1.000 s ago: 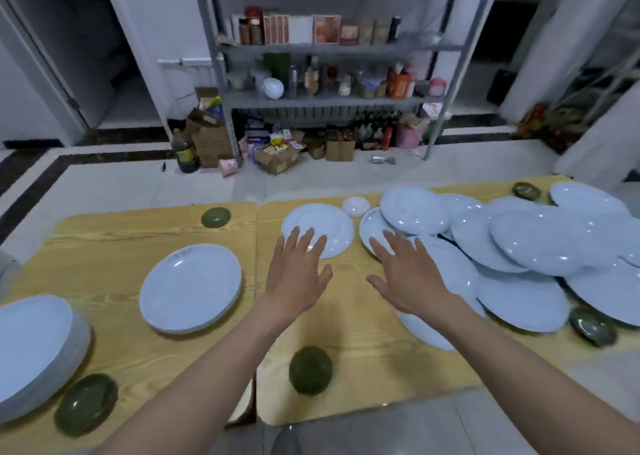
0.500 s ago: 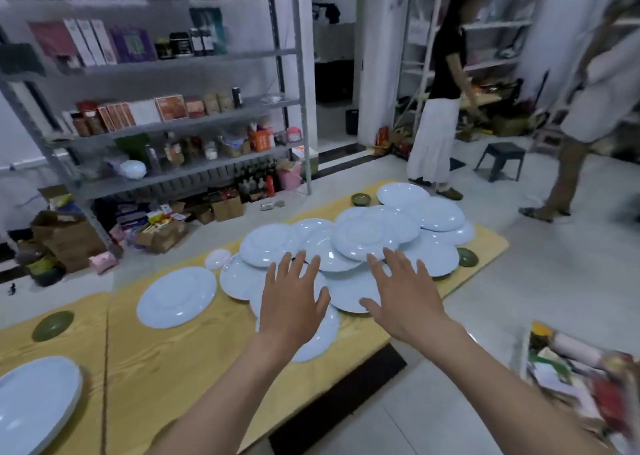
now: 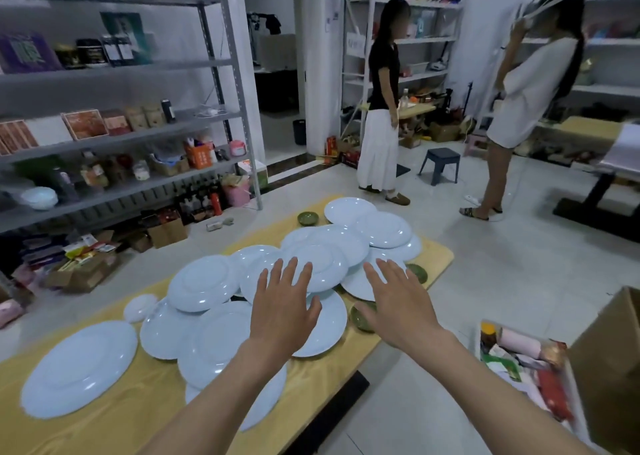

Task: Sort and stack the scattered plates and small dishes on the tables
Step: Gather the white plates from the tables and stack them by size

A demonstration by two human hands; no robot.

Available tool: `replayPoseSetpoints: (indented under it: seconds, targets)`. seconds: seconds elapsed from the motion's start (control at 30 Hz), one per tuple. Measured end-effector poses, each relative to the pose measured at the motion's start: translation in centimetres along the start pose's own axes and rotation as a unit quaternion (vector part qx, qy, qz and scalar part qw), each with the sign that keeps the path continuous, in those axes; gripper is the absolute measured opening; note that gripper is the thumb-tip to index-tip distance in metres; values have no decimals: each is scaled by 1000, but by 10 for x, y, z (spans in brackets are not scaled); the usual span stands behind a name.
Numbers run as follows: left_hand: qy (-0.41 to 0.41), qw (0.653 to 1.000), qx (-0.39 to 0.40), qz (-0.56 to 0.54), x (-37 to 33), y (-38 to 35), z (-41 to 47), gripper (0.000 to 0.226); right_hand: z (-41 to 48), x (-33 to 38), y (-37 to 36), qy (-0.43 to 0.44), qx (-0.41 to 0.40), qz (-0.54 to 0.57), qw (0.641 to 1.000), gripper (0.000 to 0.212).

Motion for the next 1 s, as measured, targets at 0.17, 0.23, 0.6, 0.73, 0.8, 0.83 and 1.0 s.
replayPoseSetpoints:
  seconds: [0.17, 0.23, 0.6, 0.73, 0.8, 0.83, 1.0]
  targets:
    - [8, 1000, 0, -3, 9, -22, 53, 60, 61, -11, 8, 6, -11, 4, 1000, 72]
    - [15, 1000, 3, -8, 14, -29, 73, 59, 82, -13, 8, 11, -9, 9, 1000, 72]
    - [56, 998, 32, -12, 22, -73, 140, 57, 163, -39, -18, 44, 13, 29, 999, 70]
    - [88, 995, 36, -13, 16, -92, 164, 58, 195, -54, -30, 74, 25, 41, 996, 68]
    - [110, 993, 36, -8, 13, -101, 176, 58, 211, -61, -34, 97, 29, 45, 994, 68]
    - [120, 992, 36, -5, 11, -105, 182, 58, 219, -64, -36, 107, 30, 49, 993, 68]
    - [163, 986, 31, 12, 9, -118, 199, 56, 254, -72, -44, 155, 25, 68, 985, 68]
Point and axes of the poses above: each hand's wrist, its own z-axis towards the middle knuckle, its own y-axis out of the back of the hand, x = y × z, the point moved 9 cm from there along z, towards the middle knuckle, and after that the axes turned 1 degree about x, right-handed, at the moved point
